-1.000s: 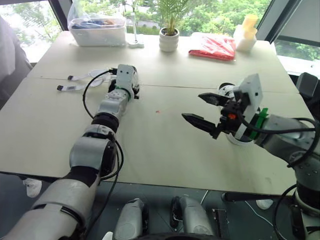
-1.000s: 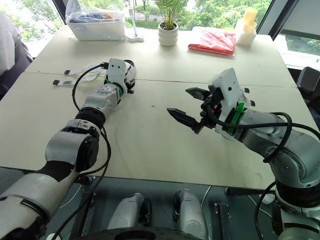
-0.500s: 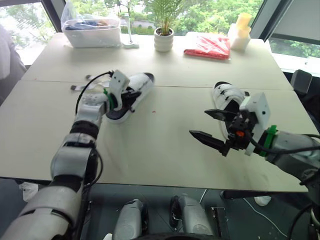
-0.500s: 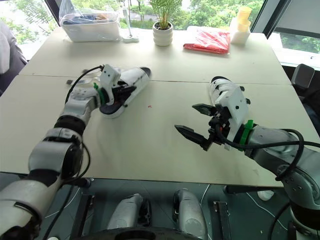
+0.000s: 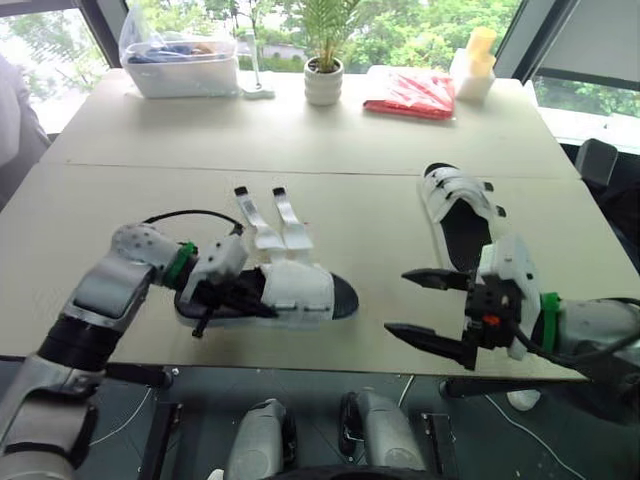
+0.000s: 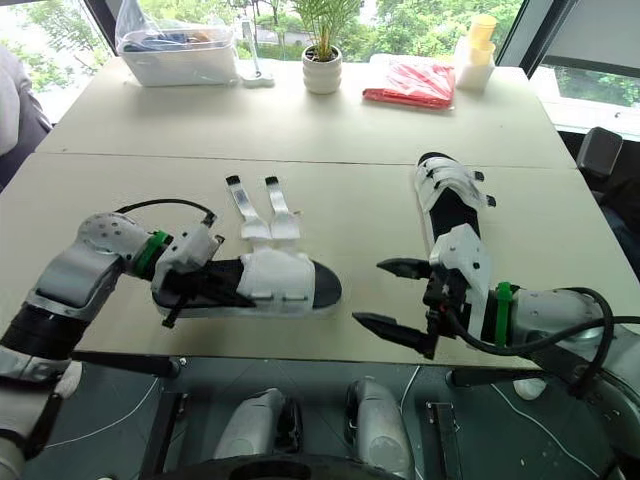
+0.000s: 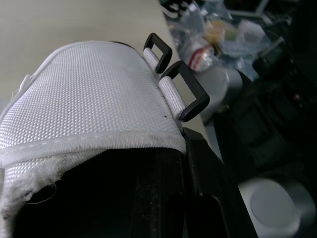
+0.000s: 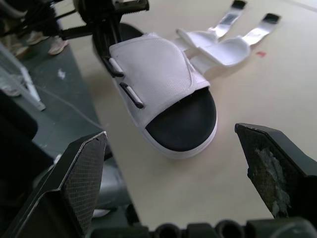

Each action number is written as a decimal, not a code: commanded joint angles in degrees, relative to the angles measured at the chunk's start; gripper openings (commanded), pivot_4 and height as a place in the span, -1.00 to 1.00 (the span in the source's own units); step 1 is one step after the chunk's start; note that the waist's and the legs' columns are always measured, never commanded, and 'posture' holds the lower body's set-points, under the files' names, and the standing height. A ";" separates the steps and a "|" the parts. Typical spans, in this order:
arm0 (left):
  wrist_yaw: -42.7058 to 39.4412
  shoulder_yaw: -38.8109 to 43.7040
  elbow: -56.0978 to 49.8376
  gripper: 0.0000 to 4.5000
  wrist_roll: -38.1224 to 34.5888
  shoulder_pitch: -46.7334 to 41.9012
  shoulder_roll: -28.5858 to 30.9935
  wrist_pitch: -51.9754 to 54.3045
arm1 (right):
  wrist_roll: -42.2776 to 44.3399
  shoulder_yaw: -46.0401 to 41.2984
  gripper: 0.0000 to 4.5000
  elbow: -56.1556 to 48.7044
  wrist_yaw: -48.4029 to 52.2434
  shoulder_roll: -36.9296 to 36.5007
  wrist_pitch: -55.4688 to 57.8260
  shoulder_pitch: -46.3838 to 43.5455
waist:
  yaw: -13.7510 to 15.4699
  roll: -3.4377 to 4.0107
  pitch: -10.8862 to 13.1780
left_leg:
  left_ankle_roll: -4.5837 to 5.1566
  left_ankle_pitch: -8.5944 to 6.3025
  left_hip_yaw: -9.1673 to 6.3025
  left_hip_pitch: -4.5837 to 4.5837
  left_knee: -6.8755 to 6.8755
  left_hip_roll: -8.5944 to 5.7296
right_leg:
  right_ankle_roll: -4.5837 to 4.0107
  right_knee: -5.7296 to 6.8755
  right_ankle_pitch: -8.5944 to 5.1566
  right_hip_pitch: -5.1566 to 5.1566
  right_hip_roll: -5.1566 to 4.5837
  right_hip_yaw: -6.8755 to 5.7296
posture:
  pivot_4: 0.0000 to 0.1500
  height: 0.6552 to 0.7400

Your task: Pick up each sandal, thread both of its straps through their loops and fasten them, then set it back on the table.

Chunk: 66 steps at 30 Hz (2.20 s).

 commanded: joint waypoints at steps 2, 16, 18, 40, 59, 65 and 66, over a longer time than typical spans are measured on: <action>0.58 -1.53 9.96 -0.99 6.34 -1.21 -3.27 -16.98 | -0.52 -0.81 1.00 -1.90 2.78 -1.44 -2.31 0.13 | 0.17 0.01 -0.01 | 0.01 -0.01 0.00 0.01 0.00 0.00 | -0.01 -0.01 0.00 0.02 0.00 0.00 | 1.00 0.74; 5.56 0.15 27.38 -0.99 11.57 -12.82 -16.16 -23.53 | -3.99 3.70 1.00 2.48 2.52 -0.49 -4.25 -6.32 | 1.83 -0.02 -0.05 | 0.37 -0.20 0.01 -0.02 0.23 -0.18 | 0.06 -0.04 0.04 0.14 -0.22 -0.05 | 1.00 0.74; 4.86 0.20 27.70 -0.99 11.94 -13.06 -16.05 -23.58 | -4.47 3.94 1.00 2.95 2.37 -0.41 -4.42 -7.04 | 1.43 -0.03 -0.04 | 0.37 -0.20 0.01 -0.03 0.23 -0.18 | 0.06 -0.04 0.04 0.14 -0.22 -0.05 | 1.00 0.74; 22.99 15.97 13.98 0.99 -2.86 -9.04 -7.44 37.29 | -5.22 4.80 1.00 5.34 -0.90 2.94 -4.00 -10.88 | 1.32 -0.02 -0.04 | 0.35 -0.19 0.01 -0.01 0.21 -0.13 | 0.09 -0.01 0.02 0.11 -0.21 -0.06 | 1.00 0.74; 64.33 38.35 66.88 0.99 -4.12 -40.36 -26.12 50.00 | -4.27 3.92 1.00 2.47 -7.60 5.25 -2.86 -9.08 | 1.03 -0.13 -0.05 | 0.28 -0.15 0.03 0.02 0.15 -0.17 | 0.24 0.03 0.00 0.12 -0.14 -0.01 | 1.00 0.74; 75.15 46.99 71.47 0.99 -7.75 -41.17 -28.91 43.37 | -4.03 3.26 1.00 1.86 -8.44 5.46 -3.05 -7.72 | 1.25 -0.14 -0.07 | 0.28 -0.15 0.04 0.14 0.17 -0.24 | 0.24 0.06 0.00 0.24 -0.25 -0.02 | 1.00 0.74; 78.11 48.72 72.38 0.99 -8.64 -41.15 -30.11 41.11 | -3.91 3.45 1.00 1.85 -8.61 5.57 -3.08 -7.93 | 1.27 -0.15 -0.07 | 0.28 -0.15 0.04 0.17 0.17 -0.24 | 0.24 0.07 0.00 0.26 -0.25 -0.02 | 1.00 0.74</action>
